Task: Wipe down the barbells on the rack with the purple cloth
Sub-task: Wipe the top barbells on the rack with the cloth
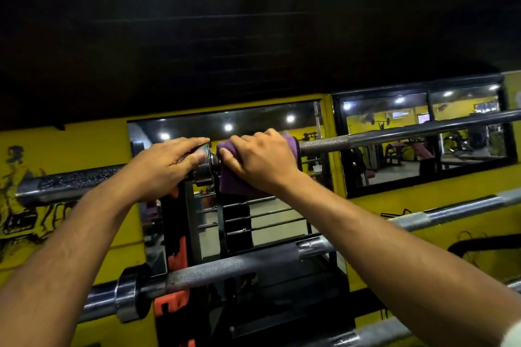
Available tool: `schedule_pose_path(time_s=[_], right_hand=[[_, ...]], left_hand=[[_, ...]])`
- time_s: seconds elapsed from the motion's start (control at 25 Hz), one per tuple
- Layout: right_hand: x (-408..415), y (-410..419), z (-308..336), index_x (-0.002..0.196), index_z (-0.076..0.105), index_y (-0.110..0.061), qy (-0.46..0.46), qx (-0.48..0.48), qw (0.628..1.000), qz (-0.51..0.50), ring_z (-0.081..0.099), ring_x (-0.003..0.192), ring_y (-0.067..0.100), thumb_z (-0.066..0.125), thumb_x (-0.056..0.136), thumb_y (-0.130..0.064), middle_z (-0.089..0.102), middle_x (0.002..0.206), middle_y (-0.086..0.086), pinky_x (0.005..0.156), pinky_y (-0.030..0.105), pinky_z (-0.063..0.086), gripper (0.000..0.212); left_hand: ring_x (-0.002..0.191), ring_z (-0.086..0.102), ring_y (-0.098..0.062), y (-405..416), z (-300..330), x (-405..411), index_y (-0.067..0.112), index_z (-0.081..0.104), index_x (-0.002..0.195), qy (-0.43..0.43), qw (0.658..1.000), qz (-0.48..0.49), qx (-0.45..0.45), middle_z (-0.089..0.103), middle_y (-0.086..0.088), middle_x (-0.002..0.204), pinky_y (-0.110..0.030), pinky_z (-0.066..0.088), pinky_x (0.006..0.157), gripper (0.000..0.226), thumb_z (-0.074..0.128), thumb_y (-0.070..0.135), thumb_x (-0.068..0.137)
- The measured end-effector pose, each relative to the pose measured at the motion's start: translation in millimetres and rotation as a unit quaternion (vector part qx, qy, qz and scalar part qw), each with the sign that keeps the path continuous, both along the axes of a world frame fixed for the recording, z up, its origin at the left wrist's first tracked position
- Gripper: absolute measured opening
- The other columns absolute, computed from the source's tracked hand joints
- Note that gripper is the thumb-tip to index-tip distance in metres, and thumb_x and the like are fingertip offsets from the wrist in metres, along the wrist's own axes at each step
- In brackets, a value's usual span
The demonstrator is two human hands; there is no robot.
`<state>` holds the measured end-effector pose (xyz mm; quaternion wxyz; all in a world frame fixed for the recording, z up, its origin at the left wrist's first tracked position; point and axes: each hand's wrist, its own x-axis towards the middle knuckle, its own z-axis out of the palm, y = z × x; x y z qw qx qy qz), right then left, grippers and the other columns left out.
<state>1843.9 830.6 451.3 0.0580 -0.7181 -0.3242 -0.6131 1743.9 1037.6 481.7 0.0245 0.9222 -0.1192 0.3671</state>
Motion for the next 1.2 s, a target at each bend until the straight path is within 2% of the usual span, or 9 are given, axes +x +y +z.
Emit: schedule_pose_path(time_s=[0.24, 0.32, 0.44, 0.52, 0.6, 0.72, 0.92, 1.04, 1.2], right_hand=[[-4.3, 2.7, 11.4, 0.111, 0.057, -0.024, 0.010, -0.116, 0.993, 0.025, 0.066, 0.091, 0.026, 0.031, 0.104, -0.055, 0.070, 0.106, 0.001, 0.073, 0.037, 0.038, 0.040], [-7.1, 10.0, 31.9, 0.112, 0.060, -0.026, 0.142, -0.135, 0.980, 0.019, 0.063, 0.092, 0.028, 0.031, 0.103, -0.057, 0.069, 0.110, 0.006, 0.074, 0.037, 0.041, 0.043], [-10.0, 19.3, 74.2, 0.102, 0.062, -0.019, 0.427, -0.154, 0.890, 0.040, 0.056, 0.091, 0.025, 0.035, 0.103, -0.053, 0.063, 0.107, 0.011, 0.079, 0.032, 0.038, 0.044], [-7.3, 18.3, 68.2, 0.094, 0.059, -0.022, 0.386, -0.151, 0.909, 0.032, 0.056, 0.085, 0.026, 0.035, 0.103, -0.054, 0.062, 0.098, 0.008, 0.075, 0.034, 0.039, 0.041], [-2.5, 9.9, 28.4, 0.089, 0.059, -0.027, 0.139, -0.096, 0.986, 0.006, 0.061, 0.079, 0.029, 0.032, 0.103, -0.057, 0.067, 0.089, 0.005, 0.068, 0.037, 0.041, 0.043], [4.4, -4.2, -10.6, 0.089, 0.062, -0.023, -0.049, -0.058, 0.997, 0.021, 0.065, 0.073, 0.024, 0.036, 0.106, -0.053, 0.071, 0.084, 0.000, 0.068, 0.038, 0.045, 0.043], [-20.5, 13.2, 19.9, 0.103, 0.064, -0.019, 0.172, 0.023, 0.985, -0.018, 0.067, 0.090, 0.032, 0.032, 0.106, -0.054, 0.073, 0.097, 0.008, 0.072, 0.038, 0.033, 0.048], [-50.6, -18.4, 8.4, 0.102, 0.062, -0.017, 0.162, 0.092, 0.980, 0.075, 0.065, 0.090, 0.035, 0.037, 0.105, -0.053, 0.072, 0.095, 0.011, 0.073, 0.039, 0.034, 0.044], [-104.2, -78.1, -58.4, 0.100, 0.065, -0.023, 0.260, 0.134, 0.926, 0.238, 0.057, 0.077, 0.018, 0.044, 0.102, -0.054, 0.066, 0.086, -0.003, 0.067, 0.033, 0.038, 0.037]], left_hand=[[0.097, 0.052, -0.007, -8.3, -1.5, -4.6, 0.039, 0.045, 0.146, 0.015, 0.997, -0.018, -0.069, 0.053, 0.008, 0.140, -0.034, 0.046, 0.088, 0.042, 0.036, 0.044, 0.105], [0.100, 0.051, -0.007, -11.3, 0.0, -6.0, 0.037, 0.044, 0.146, 0.015, 0.998, -0.011, -0.067, 0.051, 0.008, 0.142, -0.033, 0.046, 0.088, 0.042, 0.036, 0.042, 0.105], [0.100, 0.054, -0.004, -12.3, -1.2, -8.9, 0.039, 0.041, 0.148, 0.017, 0.998, 0.011, -0.051, 0.053, 0.009, 0.139, -0.034, 0.044, 0.092, 0.043, 0.034, 0.044, 0.105], [0.088, 0.053, 0.000, -11.5, -1.3, -7.0, 0.040, 0.041, 0.148, 0.020, 0.998, 0.013, -0.050, 0.054, 0.009, 0.135, -0.034, 0.045, 0.089, 0.043, 0.034, 0.045, 0.105], [0.109, 0.054, -0.006, -6.9, -1.5, -2.8, 0.041, 0.042, 0.146, 0.013, 0.998, 0.005, -0.054, 0.052, 0.012, 0.141, -0.035, 0.045, 0.097, 0.043, 0.035, 0.047, 0.105], [0.133, 0.043, -0.008, -5.5, -4.1, -0.8, 0.041, 0.042, 0.147, 0.008, 0.999, 0.006, -0.037, 0.048, 0.013, 0.147, -0.030, 0.035, 0.107, 0.043, 0.034, 0.046, 0.105], [0.147, 0.029, -0.015, -20.3, -6.0, -22.0, 0.037, 0.022, 0.156, 0.038, 0.996, 0.074, 0.012, 0.027, 0.007, 0.162, -0.032, 0.025, 0.116, 0.050, 0.031, 0.043, 0.107], [0.151, 0.009, -0.009, -23.9, -33.4, -81.0, 0.043, 0.003, 0.157, 0.032, 0.996, 0.080, 0.003, 0.004, 0.011, 0.166, -0.036, 0.013, 0.123, 0.059, 0.033, 0.043, 0.106], [0.131, 0.047, -0.002, -40.5, -113.6, -167.8, 0.045, 0.036, 0.147, -0.018, 0.994, 0.055, -0.089, 0.048, 0.014, 0.146, -0.034, 0.043, 0.109, 0.051, 0.046, 0.051, 0.096]])
